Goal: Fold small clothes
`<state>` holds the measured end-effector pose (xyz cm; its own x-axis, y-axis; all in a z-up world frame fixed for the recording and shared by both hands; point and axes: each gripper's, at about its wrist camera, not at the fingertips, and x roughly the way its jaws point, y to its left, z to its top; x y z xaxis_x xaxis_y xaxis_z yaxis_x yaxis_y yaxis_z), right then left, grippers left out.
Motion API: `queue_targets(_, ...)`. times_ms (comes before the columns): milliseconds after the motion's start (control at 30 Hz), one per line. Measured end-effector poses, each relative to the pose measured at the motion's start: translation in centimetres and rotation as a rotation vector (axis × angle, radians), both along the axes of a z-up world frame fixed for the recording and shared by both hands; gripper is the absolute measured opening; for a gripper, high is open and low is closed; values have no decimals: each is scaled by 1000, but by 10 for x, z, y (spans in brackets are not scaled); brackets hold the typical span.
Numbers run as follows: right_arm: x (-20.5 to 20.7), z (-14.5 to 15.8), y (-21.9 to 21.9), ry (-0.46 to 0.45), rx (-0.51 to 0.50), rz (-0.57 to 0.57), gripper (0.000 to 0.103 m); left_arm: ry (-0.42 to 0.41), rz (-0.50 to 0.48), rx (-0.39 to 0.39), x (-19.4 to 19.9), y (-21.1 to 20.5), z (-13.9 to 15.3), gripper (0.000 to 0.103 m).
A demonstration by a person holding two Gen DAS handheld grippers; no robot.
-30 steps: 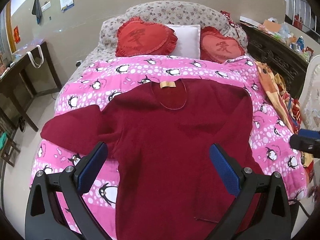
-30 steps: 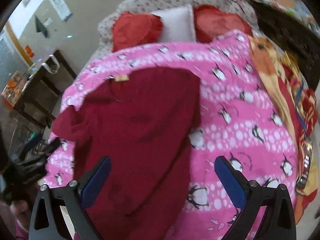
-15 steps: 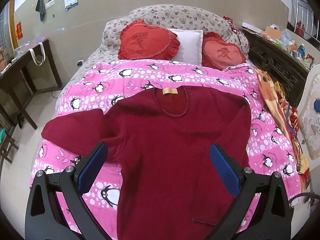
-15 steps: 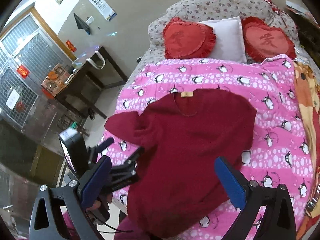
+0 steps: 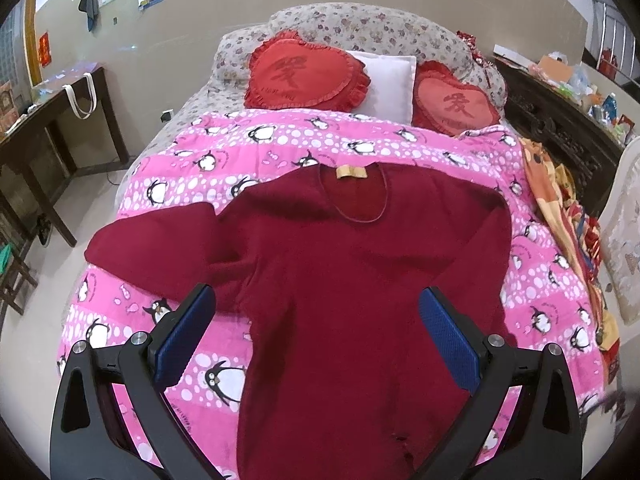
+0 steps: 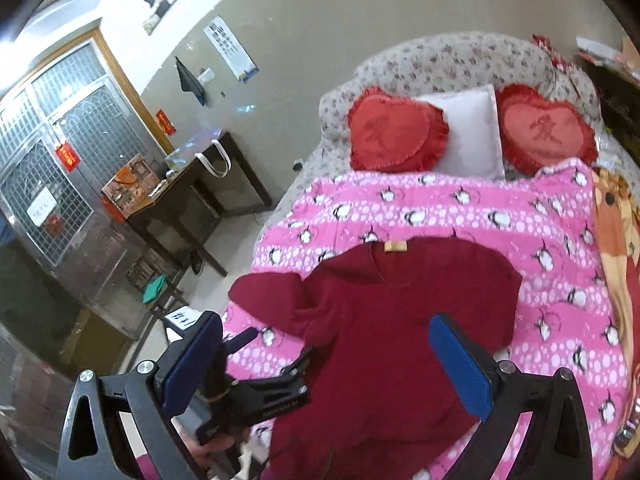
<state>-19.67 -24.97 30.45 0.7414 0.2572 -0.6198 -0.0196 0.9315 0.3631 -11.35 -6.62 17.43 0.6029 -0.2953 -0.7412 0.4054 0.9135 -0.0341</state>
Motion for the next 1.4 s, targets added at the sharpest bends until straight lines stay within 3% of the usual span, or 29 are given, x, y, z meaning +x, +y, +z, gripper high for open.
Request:
queue_targets(100,9,-27,9,10,-121,-22,103,9,14,9,2,3,-6,102)
queue_targets(200,19,-56,10,30,-178,-37,103,27,32,7,6,6,-11,102)
queue_targets(400,45,-119,-1,148,-122,-81,103,35,67,3,18,8,-19,102)
queue_targets(500,55,-139,-3,165,-143,-114,103,46,84,-4,26,8,-25,102)
queue_targets(1133,92,-197,7,248,-168,-112,103,98,173,27,65,25,-61,102)
queue_targets(1400,69,-220,-5,335,-261,-65,102,109,194,16,67,36,-67,102)
